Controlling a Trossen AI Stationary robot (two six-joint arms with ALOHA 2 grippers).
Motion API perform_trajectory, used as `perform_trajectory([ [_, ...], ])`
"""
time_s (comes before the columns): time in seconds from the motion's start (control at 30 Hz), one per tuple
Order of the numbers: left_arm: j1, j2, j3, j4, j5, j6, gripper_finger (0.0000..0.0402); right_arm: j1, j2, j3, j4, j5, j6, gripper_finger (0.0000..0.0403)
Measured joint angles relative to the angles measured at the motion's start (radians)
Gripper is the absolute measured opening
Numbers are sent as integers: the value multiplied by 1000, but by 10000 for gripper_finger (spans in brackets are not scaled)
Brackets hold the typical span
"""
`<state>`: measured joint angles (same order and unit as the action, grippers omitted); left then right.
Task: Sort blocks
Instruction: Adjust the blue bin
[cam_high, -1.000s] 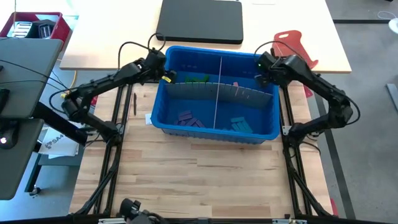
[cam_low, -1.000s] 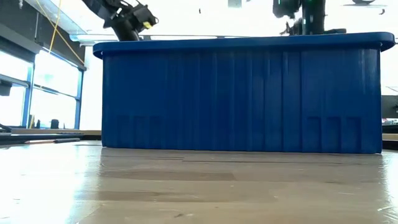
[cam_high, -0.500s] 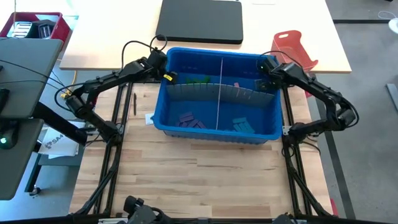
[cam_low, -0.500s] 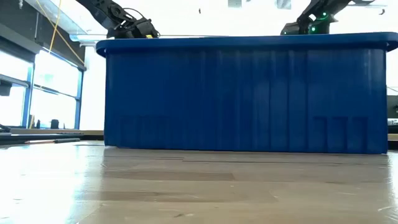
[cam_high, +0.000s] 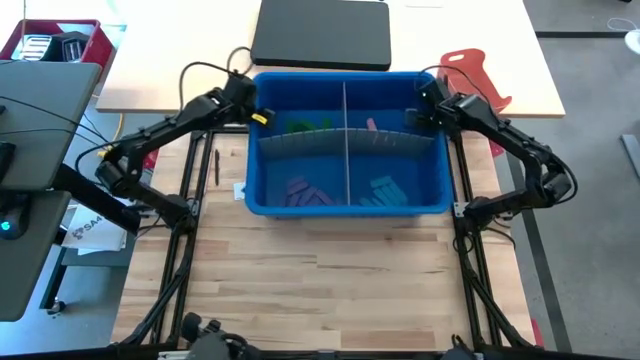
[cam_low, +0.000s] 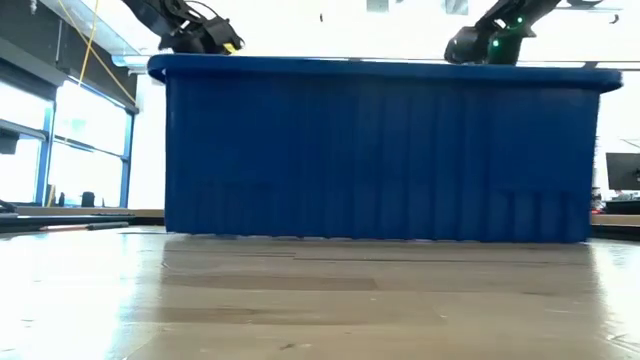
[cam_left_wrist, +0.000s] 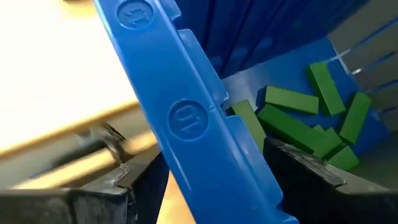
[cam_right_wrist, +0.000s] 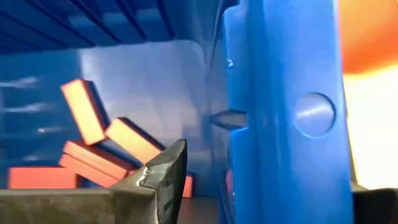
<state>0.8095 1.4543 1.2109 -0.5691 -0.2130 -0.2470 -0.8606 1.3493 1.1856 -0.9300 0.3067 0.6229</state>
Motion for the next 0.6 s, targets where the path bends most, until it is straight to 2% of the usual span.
perform_trajectory([
  [0.3, 181, -60, 76, -21, 54, 136, 245, 22, 36, 50, 266, -45, 25, 181],
  [0.47, 258, -33, 84, 4, 77, 178, 243, 21, 171, 112, 351, -36, 24, 181],
  [0.6, 311, 21, 84, 25, 85, 220, 243, 12, 291, 200, 339, -10, 2, 181],
])
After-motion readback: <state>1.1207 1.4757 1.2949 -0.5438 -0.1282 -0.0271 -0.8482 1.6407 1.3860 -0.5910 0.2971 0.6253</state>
